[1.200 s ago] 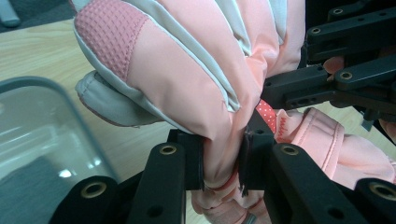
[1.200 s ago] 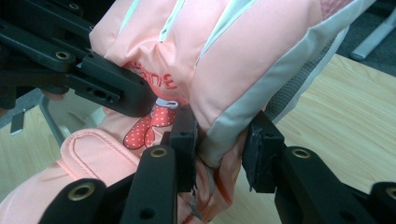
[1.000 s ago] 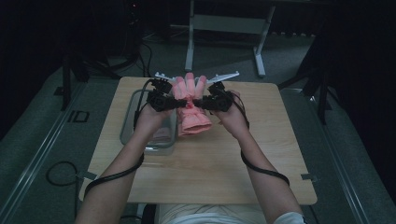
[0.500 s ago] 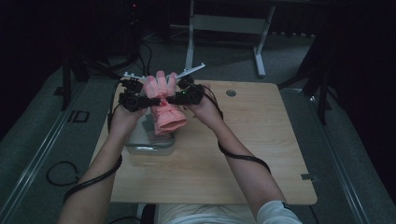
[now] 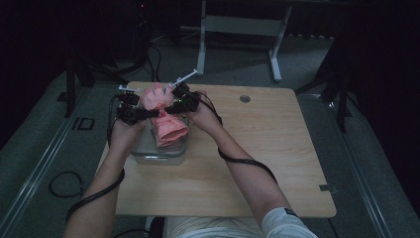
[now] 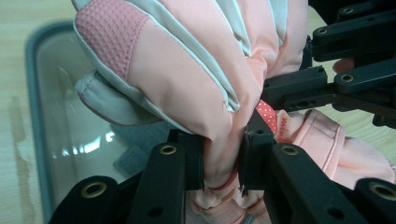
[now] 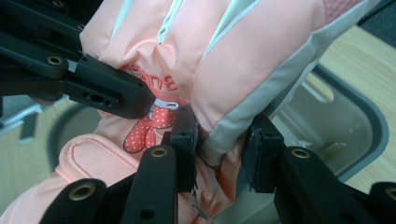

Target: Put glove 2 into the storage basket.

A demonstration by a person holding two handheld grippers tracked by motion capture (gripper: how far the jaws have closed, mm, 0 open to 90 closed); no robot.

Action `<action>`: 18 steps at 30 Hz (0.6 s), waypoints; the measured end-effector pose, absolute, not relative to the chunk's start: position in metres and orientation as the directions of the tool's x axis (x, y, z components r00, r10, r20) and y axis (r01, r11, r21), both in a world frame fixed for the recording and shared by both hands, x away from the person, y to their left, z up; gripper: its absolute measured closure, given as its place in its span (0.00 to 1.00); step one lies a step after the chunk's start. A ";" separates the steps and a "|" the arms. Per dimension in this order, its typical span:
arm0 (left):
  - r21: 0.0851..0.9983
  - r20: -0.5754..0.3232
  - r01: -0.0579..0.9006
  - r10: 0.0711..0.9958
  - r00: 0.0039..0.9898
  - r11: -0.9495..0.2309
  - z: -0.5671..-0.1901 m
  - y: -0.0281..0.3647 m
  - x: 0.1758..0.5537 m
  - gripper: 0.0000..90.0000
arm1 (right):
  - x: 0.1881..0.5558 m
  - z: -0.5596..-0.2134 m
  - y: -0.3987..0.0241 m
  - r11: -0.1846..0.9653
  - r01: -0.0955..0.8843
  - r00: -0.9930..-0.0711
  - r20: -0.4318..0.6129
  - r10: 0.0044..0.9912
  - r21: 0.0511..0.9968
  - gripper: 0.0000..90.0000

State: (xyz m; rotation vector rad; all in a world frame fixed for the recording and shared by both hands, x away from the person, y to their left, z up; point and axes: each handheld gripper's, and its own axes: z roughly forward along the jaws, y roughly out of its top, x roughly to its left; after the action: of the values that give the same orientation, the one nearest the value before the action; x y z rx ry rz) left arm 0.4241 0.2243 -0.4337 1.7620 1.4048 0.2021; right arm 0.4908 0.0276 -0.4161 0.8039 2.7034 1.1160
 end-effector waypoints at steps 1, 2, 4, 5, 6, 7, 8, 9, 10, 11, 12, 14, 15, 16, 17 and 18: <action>0.691 -0.364 0.723 0.861 0.356 -0.006 -0.434 0.224 0.424 0.83 | 0.492 -0.419 0.028 0.595 0.433 -0.854 0.097 0.510 0.678 0.76; 0.682 -0.369 0.731 0.861 0.349 -0.003 -0.443 0.225 0.425 0.83 | 0.492 -0.425 0.030 0.599 0.438 -0.852 0.096 0.515 0.670 0.76; 0.673 -0.375 0.740 0.862 0.341 0.000 -0.449 0.226 0.426 0.82 | 0.493 -0.431 0.031 0.602 0.442 -0.850 0.097 0.518 0.665 0.76; 0.667 -0.384 0.745 0.860 0.336 0.006 -0.454 0.227 0.427 0.82 | 0.493 -0.435 0.033 0.603 0.448 -0.849 0.101 0.519 0.661 0.76; 0.667 -0.384 0.745 0.860 0.336 0.006 -0.454 0.227 0.427 0.82 | 0.493 -0.435 0.033 0.603 0.448 -0.849 0.101 0.519 0.661 0.76; 0.650 -0.406 0.759 0.855 0.324 0.021 -0.464 0.229 0.427 0.82 | 0.493 -0.439 0.034 0.606 0.450 -0.848 0.102 0.519 0.656 0.76; 0.642 -0.414 0.767 0.852 0.321 0.023 -0.468 0.229 0.427 0.82 | 0.493 -0.447 0.036 0.616 0.459 -0.847 0.105 0.521 0.640 0.76; 0.634 -0.425 0.773 0.848 0.317 0.029 -0.472 0.229 0.428 0.82 | 0.493 -0.450 0.037 0.621 0.470 -0.843 0.112 0.526 0.627 0.76; 0.627 -0.430 0.779 0.847 0.314 0.030 -0.476 0.230 0.428 0.82 | 0.493 -0.453 0.037 0.627 0.476 -0.843 0.116 0.525 0.617 0.76; 0.622 -0.433 0.782 0.846 0.309 0.033 -0.478 0.230 0.428 0.82 | 0.493 -0.456 0.037 0.629 0.482 -0.842 0.123 0.526 0.610 0.76; 0.616 -0.439 0.787 0.845 0.305 0.036 -0.481 0.231 0.428 0.82 | 0.494 -0.459 0.037 0.632 0.481 -0.844 0.127 0.521 0.608 0.76; 0.602 -0.437 0.798 0.849 0.297 0.032 -0.485 0.232 0.428 0.81 | 0.494 -0.464 0.039 0.635 0.489 -0.841 0.131 0.524 0.598 0.76; 0.599 -0.434 0.800 0.852 0.292 0.031 -0.486 0.233 0.428 0.80 | 0.494 -0.466 0.040 0.641 0.486 -0.844 0.128 0.521 0.595 0.76; 0.596 -0.428 0.803 0.856 0.291 0.025 -0.488 0.233 0.428 0.78 | 0.494 -0.468 0.041 0.640 0.488 -0.843 0.130 0.523 0.593 0.76; 0.590 -0.415 0.807 0.861 0.295 0.008 -0.490 0.233 0.429 0.76 | 0.495 -0.470 0.042 0.641 0.491 -0.841 0.131 0.524 0.590 0.75; 0.581 -0.405 0.814 0.865 0.296 -0.007 -0.492 0.232 0.430 0.73 | 0.495 -0.472 0.043 0.648 0.494 -0.842 0.135 0.522 0.580 0.74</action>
State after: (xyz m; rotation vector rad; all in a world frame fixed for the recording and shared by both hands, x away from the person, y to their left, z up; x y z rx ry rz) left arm 0.4297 0.2324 -0.4920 1.8083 1.5115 0.0855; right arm 0.4954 0.0428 -0.4724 0.8675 2.8115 0.9683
